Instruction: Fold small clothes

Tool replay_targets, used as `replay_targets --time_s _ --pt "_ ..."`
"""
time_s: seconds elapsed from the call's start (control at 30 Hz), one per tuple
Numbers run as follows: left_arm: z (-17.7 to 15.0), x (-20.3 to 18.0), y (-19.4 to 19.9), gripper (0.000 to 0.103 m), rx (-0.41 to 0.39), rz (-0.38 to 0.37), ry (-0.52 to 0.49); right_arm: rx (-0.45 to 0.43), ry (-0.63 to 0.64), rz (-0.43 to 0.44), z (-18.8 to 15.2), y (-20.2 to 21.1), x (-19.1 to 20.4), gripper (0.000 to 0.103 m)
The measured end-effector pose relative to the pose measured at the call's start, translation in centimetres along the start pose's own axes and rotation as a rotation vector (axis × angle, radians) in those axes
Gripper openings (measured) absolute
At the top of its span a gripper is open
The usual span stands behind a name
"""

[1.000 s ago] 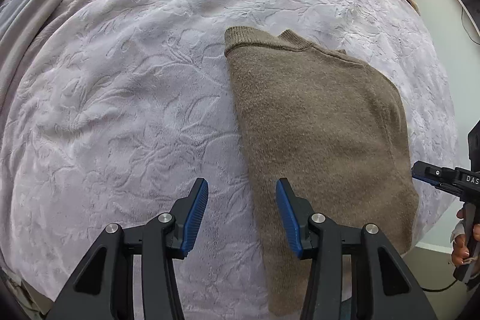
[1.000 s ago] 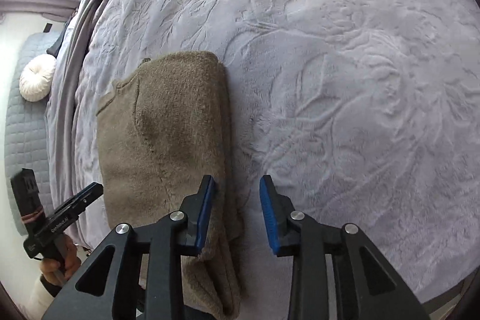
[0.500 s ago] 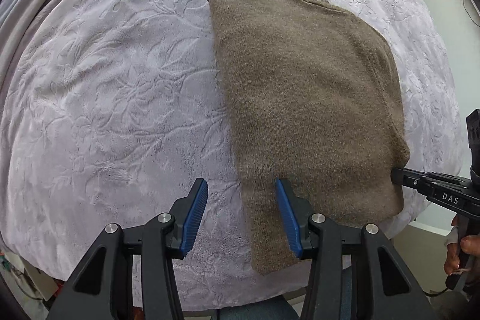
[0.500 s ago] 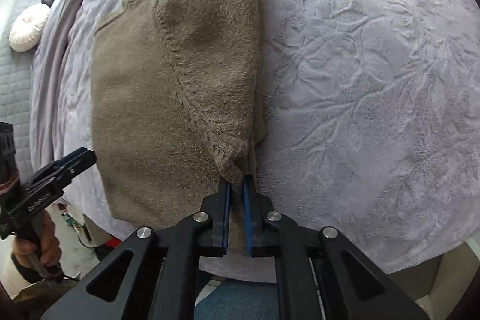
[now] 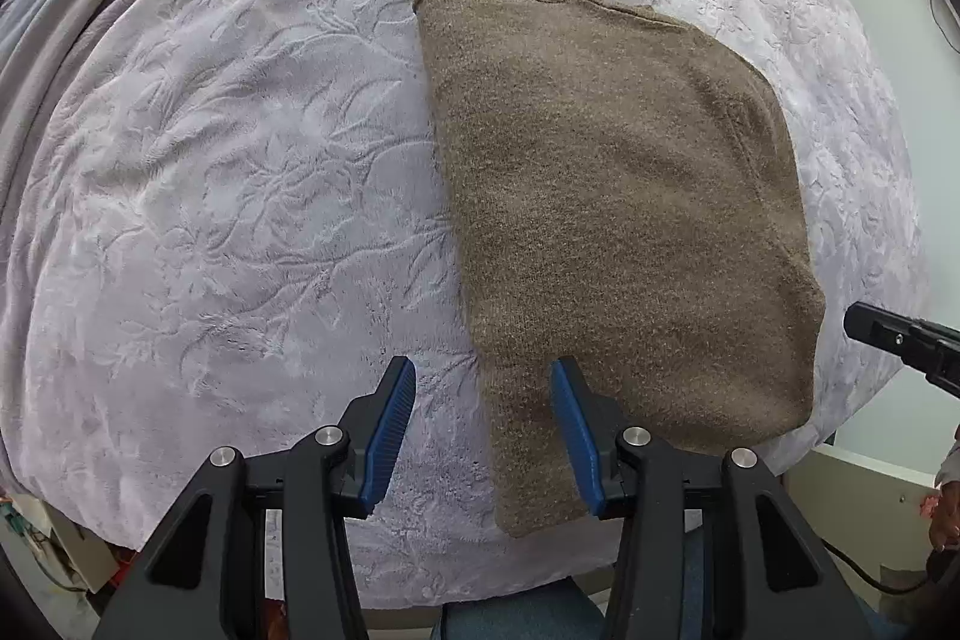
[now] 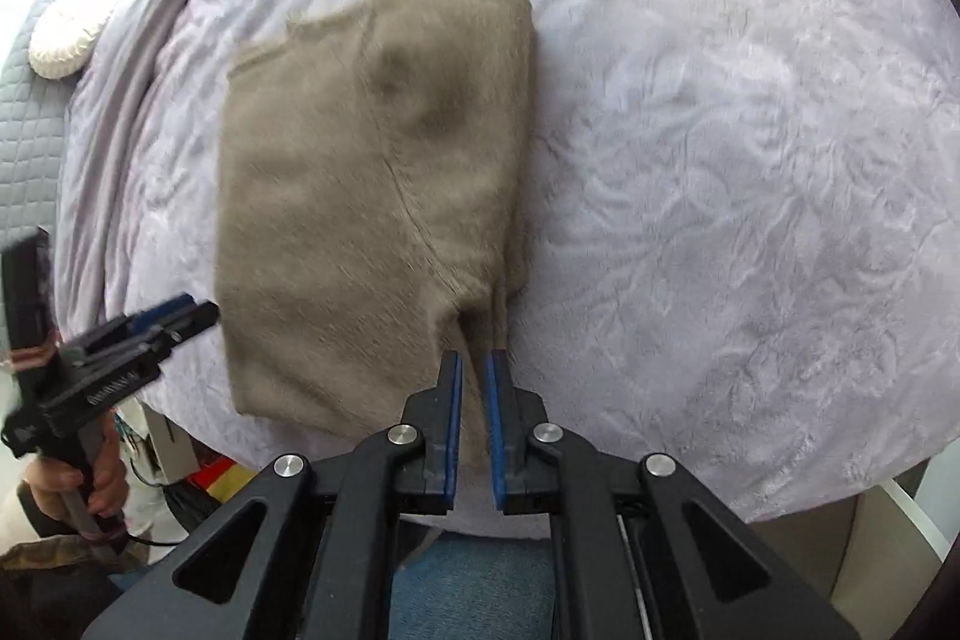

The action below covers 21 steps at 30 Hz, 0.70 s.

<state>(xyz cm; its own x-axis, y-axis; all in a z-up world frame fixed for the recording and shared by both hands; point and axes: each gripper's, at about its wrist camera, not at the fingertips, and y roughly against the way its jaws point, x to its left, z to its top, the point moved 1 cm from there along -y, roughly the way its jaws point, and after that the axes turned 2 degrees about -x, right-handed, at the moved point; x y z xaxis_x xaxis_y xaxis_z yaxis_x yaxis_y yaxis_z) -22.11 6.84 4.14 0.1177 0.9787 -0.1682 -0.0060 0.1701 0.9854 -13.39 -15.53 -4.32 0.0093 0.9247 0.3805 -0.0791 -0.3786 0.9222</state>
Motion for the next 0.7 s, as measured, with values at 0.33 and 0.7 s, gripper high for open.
replay_targets --time_s 0.33,0.7 --pt "0.4 -1.0 -2.2 0.05 0.036 0.039 -0.038 0.107 0.125 -0.111 1.5 -7.3 1.7 0.004" --pt "0.0 -0.2 -2.7 0.063 0.046 0.035 -0.045 0.131 0.086 -0.081 1.2 -6.6 1.3 0.004"
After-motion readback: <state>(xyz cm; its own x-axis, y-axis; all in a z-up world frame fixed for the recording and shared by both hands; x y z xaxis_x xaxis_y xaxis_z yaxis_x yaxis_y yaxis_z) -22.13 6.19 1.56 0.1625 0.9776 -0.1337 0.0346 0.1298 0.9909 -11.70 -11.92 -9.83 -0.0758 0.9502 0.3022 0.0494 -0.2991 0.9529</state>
